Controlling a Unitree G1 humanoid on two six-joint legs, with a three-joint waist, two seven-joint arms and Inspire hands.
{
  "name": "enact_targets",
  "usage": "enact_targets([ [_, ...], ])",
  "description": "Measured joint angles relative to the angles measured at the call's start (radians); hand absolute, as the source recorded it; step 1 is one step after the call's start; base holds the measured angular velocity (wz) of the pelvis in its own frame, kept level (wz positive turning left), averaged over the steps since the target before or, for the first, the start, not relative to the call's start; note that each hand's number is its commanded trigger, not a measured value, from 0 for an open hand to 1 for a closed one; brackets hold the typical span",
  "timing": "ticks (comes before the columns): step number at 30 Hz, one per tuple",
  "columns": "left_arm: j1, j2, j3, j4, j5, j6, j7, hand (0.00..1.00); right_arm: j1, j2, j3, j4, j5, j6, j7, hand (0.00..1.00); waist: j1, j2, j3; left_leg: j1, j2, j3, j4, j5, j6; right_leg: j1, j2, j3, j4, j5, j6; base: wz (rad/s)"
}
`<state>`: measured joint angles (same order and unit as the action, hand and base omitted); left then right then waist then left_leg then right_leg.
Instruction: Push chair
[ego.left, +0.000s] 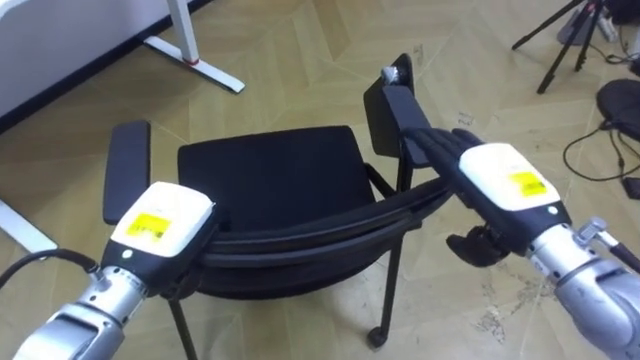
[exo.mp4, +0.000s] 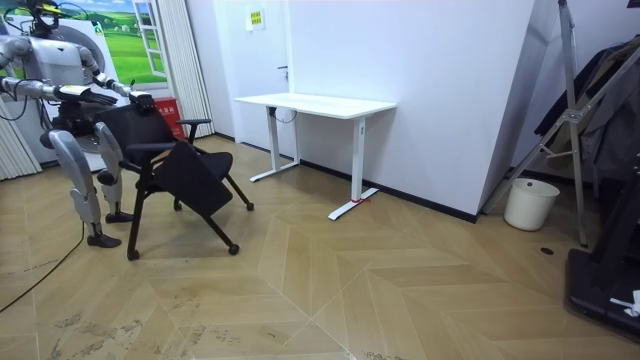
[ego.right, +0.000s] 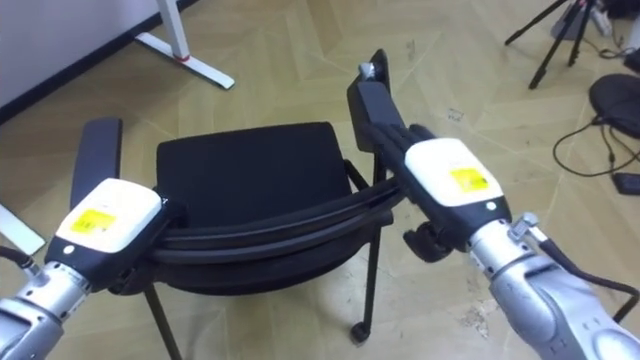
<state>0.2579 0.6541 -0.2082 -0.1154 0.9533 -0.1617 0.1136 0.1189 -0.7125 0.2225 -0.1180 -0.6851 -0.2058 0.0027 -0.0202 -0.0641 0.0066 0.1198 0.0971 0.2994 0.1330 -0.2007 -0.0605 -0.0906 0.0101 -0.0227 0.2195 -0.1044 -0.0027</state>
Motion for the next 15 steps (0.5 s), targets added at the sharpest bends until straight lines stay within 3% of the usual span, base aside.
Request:
enact_targets([
  [7, -0.018, 0.03, -0.013, 0.002, -0.015, -0.005, -0.005, 1.0, 0.0, -0.014, 0.044, 0.013, -0.056, -0.011, 0.023, 0.0, 0.004, -0.007, 0.0027, 0.004, 0.0, 0.0, 0.0, 0.0, 0.0, 0.008, -0.002, -0.005, -0.004, 0.0, 0.0, 0.01],
  [10, -0.026, 0.037, -0.014, 0.012, -0.021, -0.02, 0.002, 1.0, -0.001, -0.042, 0.073, 0.019, -0.07, -0.024, 0.023, 0.0, 0.011, -0.006, 0.0029, 0.004, 0.0, -0.001, 0.0, 0.0, 0.0, 0.01, -0.003, -0.006, -0.006, 0.0, 0.0, 0.0],
  [15, -0.03, 0.045, -0.024, 0.02, -0.024, -0.036, 0.013, 1.0, -0.001, -0.054, 0.083, 0.029, -0.072, -0.035, 0.025, 0.0, 0.024, -0.004, 0.0031, 0.008, 0.0, -0.002, 0.0, 0.0, 0.0, 0.02, -0.003, -0.009, -0.016, 0.0, 0.001, 0.02],
])
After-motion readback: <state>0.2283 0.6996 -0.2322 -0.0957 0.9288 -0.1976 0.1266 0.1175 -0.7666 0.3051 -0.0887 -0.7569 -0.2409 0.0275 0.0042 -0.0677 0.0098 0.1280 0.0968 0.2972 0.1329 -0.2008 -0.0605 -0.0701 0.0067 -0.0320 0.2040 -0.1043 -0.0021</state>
